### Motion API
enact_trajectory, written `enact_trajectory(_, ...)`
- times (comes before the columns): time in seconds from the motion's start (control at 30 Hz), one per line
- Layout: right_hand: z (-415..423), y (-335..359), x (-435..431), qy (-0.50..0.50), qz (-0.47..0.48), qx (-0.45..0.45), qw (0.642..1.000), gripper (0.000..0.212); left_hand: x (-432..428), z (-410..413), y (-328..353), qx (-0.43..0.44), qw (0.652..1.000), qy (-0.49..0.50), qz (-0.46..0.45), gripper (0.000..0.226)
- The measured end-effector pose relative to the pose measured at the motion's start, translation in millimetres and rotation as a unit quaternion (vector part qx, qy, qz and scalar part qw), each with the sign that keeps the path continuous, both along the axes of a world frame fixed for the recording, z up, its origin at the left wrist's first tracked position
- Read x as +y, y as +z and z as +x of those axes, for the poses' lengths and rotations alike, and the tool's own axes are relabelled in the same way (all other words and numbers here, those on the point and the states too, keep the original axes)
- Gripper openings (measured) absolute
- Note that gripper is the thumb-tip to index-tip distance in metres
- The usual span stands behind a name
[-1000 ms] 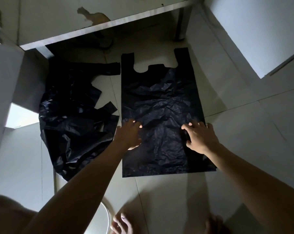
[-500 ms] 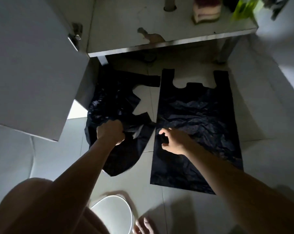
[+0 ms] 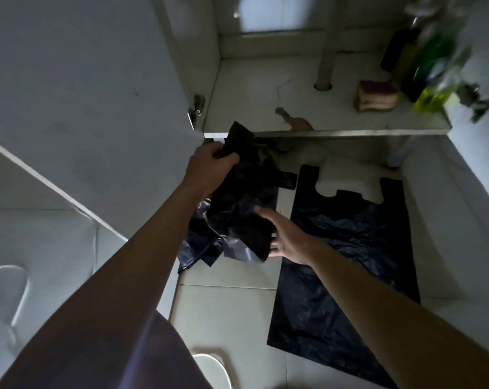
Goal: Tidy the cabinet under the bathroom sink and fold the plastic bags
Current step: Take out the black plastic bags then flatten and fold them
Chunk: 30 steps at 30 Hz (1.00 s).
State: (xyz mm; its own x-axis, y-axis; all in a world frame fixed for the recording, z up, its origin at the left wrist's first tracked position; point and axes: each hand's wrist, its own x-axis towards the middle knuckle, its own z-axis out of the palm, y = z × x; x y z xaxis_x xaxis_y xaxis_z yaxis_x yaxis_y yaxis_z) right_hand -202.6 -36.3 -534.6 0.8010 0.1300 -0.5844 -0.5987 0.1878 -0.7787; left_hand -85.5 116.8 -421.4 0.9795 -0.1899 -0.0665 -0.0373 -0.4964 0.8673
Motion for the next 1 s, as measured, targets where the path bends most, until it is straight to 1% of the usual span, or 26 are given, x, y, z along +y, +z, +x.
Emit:
enact_trajectory(0.07,7,16,-7,-0.087,0.014,0.001,0.996,0.052,-11,2,14,-0.008,1.000,-0.009,-0.012,0.030)
enact_trajectory(0.13,15,34,-20,-0.157,-0.027,-0.029,0.987,0.038,-23,4,25,-0.040,0.999,-0.008,-0.009,0.024)
enact_trajectory(0.2,20,63,-42,-0.185,-0.053,-0.057,0.980,0.034,-34,7,38,-0.087,0.996,0.019,-0.008,0.018)
enact_trajectory(0.23,23,77,-53,-0.186,-0.054,-0.073,0.978,0.035,-39,9,43,-0.098,0.994,0.034,-0.024,0.020)
enact_trajectory(0.3,28,110,-76,-0.205,-0.042,-0.104,0.972,0.034,-52,11,55,-0.097,0.991,0.050,-0.072,0.030)
enact_trajectory(0.37,33,144,-94,-0.240,-0.048,-0.126,0.961,0.029,-64,9,64,-0.120,0.990,0.036,-0.071,0.033)
enact_trajectory(0.43,38,178,-111,-0.285,-0.057,-0.139,0.947,0.029,-76,1,76,-0.160,0.986,-0.020,-0.042,0.021)
enact_trajectory(0.47,42,188,-116,-0.298,-0.057,-0.139,0.943,0.030,-75,-4,78,-0.161,0.984,-0.071,-0.032,0.013)
enact_trajectory(0.5,42,206,-127,-0.313,-0.067,-0.139,0.937,0.030,-83,-10,83,-0.145,0.979,-0.141,-0.031,0.009)
enact_trajectory(0.53,43,217,-133,-0.322,-0.075,-0.135,0.934,0.031,-86,-17,84,-0.108,0.973,-0.205,-0.024,0.011)
enact_trajectory(0.6,40,240,-141,-0.337,-0.076,-0.132,0.929,0.028,-96,-28,81,-0.033,0.956,-0.292,0.020,0.021)
enact_trajectory(0.67,33,257,-149,-0.338,-0.066,-0.139,0.929,0.026,-114,-41,75,-0.007,0.940,-0.332,0.075,0.037)
enact_trajectory(0.7,29,263,-149,-0.326,-0.051,-0.141,0.933,0.029,-123,-46,71,-0.004,0.938,-0.336,0.084,0.049)
enact_trajectory(0.77,20,276,-155,-0.302,-0.041,-0.147,0.941,0.035,-146,-58,67,0.001,0.941,-0.333,0.057,0.079)
enact_trajectory(0.83,13,287,-158,-0.294,-0.036,-0.154,0.943,0.033,-167,-65,60,0.019,0.951,-0.307,0.027,0.110)
enact_trajectory(0.87,7,294,-160,-0.302,-0.031,-0.158,0.940,0.032,-178,-71,58,0.027,0.955,-0.294,0.028,0.123)
enact_trajectory(0.93,0,304,-163,-0.311,-0.007,-0.158,0.937,0.034,-195,-81,51,0.029,0.960,-0.278,0.032,0.132)
enact_trajectory(0.97,-3,308,-165,-0.310,0.001,-0.158,0.938,0.036,-202,-89,50,0.035,0.963,-0.268,0.014,0.131)
enact_trajectory(1.0,-8,311,-167,-0.307,0.004,-0.161,0.938,0.038,-208,-97,51,0.051,0.966,-0.253,-0.026,0.124)
